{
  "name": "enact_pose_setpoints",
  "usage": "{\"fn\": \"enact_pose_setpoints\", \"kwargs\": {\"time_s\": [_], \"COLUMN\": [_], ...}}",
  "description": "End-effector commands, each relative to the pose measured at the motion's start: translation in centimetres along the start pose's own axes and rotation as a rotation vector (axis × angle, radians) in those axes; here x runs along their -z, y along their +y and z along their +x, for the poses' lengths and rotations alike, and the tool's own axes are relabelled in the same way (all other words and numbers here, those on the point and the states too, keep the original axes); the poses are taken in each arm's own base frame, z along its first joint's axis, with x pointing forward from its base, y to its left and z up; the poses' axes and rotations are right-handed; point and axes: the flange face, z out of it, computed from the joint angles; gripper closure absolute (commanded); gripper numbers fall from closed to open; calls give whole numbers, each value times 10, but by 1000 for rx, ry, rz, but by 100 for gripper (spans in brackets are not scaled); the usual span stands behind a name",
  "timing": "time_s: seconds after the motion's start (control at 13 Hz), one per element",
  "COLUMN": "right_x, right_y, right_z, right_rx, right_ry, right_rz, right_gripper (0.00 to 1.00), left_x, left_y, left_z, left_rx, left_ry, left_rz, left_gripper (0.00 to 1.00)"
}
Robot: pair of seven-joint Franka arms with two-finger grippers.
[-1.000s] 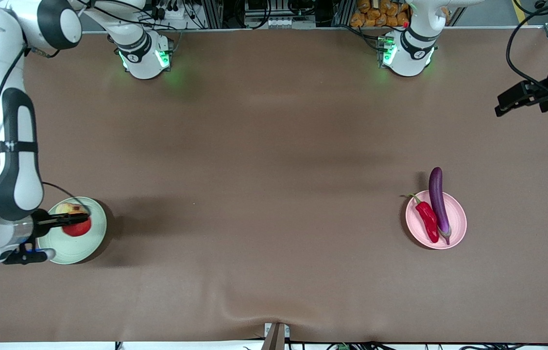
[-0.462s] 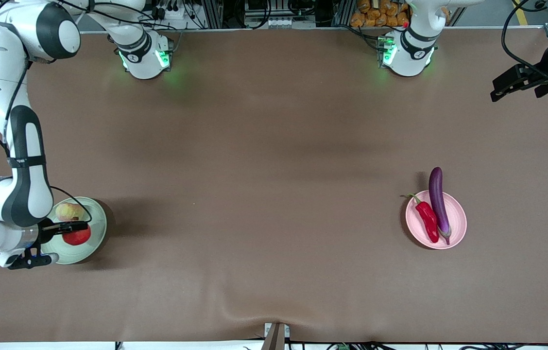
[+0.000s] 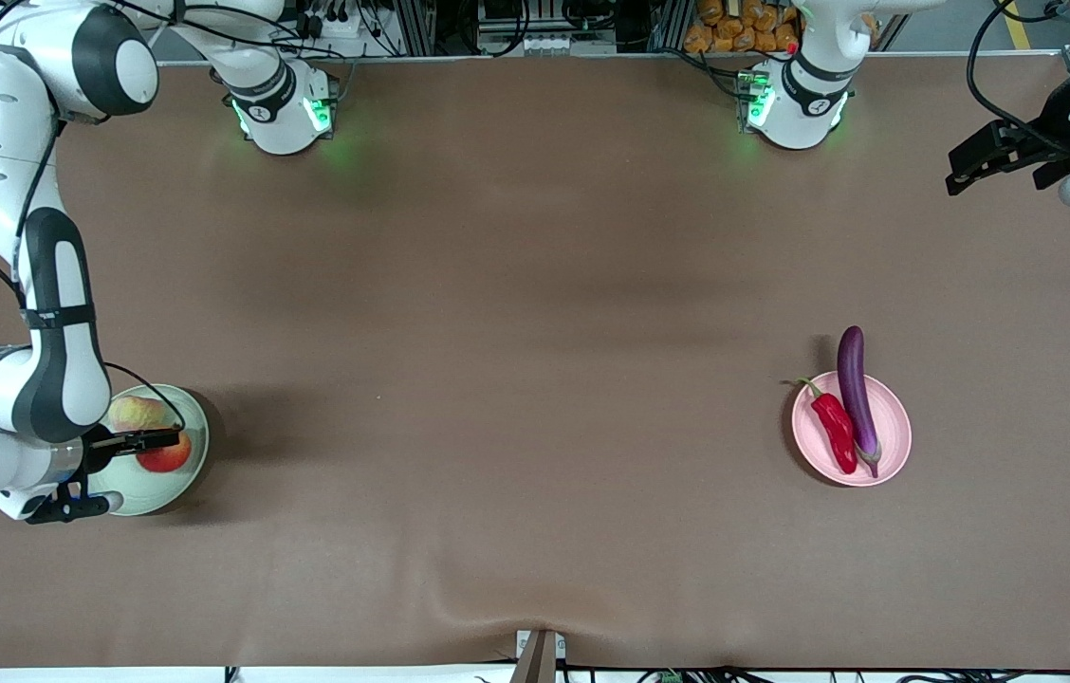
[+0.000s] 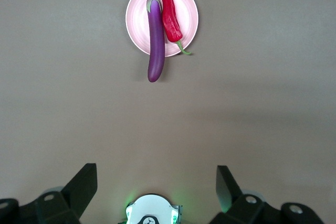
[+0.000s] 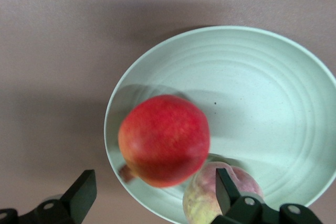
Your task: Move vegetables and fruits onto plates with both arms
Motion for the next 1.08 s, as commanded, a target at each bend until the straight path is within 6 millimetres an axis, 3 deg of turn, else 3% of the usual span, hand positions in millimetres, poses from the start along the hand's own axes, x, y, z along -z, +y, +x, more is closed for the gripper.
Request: {"fn": "enact_pose_setpoints", "kwargs": {"time_s": [0.0, 0.23, 0.38, 0.54, 0.77, 1.0], "right_x": [28, 116, 197, 247, 300, 317], "right_y": [-12, -46, -71, -77, -87, -84], "right_z": [-11, -26, -55, -94, -170, -231], "right_rx": [29, 58, 29, -30, -48, -91], "right_ry": [-29, -15, 77, 74, 104, 159], "right_rz": [19, 7, -52, -74, -80, -106], "right_gripper": [0, 0, 0, 0, 0, 0], "left_x": [6, 6, 6, 11, 20, 25], "left_y": [1, 1, 4, 2, -3, -3], "left_z": [-9, -10, -11, -10, -8, -9], "left_rx": [-10, -10, -12, -30, -25, -26], "left_ry": [10, 4, 6, 15, 19, 29], "left_rz": [1, 3, 18, 24, 63, 60], "left_gripper": [0, 0, 0, 0, 0, 0]}}
